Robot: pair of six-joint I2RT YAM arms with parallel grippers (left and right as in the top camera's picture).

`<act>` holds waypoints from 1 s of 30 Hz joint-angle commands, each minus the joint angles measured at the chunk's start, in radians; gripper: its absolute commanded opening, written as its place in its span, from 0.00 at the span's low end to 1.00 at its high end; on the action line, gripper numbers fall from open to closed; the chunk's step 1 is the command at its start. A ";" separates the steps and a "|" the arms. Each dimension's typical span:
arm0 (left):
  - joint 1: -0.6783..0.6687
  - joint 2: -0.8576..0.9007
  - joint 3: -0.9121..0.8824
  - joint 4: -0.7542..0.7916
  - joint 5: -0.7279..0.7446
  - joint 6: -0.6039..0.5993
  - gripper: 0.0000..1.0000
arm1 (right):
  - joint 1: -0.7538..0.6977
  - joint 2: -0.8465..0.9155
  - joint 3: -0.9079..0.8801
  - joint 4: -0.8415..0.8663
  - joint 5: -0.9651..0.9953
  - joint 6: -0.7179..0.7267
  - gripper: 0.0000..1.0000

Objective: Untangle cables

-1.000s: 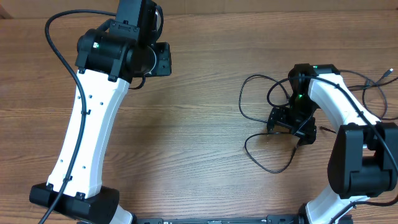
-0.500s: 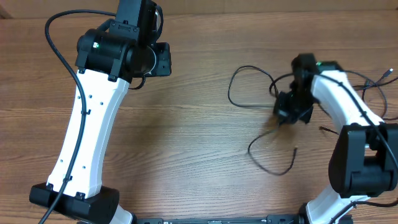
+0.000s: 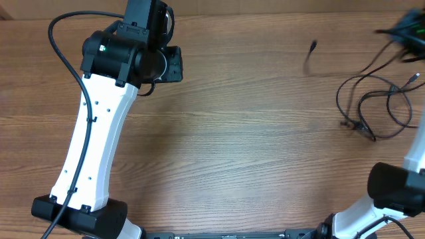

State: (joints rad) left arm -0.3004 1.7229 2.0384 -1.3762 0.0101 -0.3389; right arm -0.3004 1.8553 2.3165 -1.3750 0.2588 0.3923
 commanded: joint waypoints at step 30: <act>-0.001 0.011 0.000 -0.005 -0.010 -0.025 0.42 | -0.180 0.100 0.091 0.016 0.047 0.053 0.82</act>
State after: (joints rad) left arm -0.3004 1.7229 2.0380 -1.3808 0.0101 -0.3458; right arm -0.4816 1.9560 2.4008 -1.3575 0.3519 0.4431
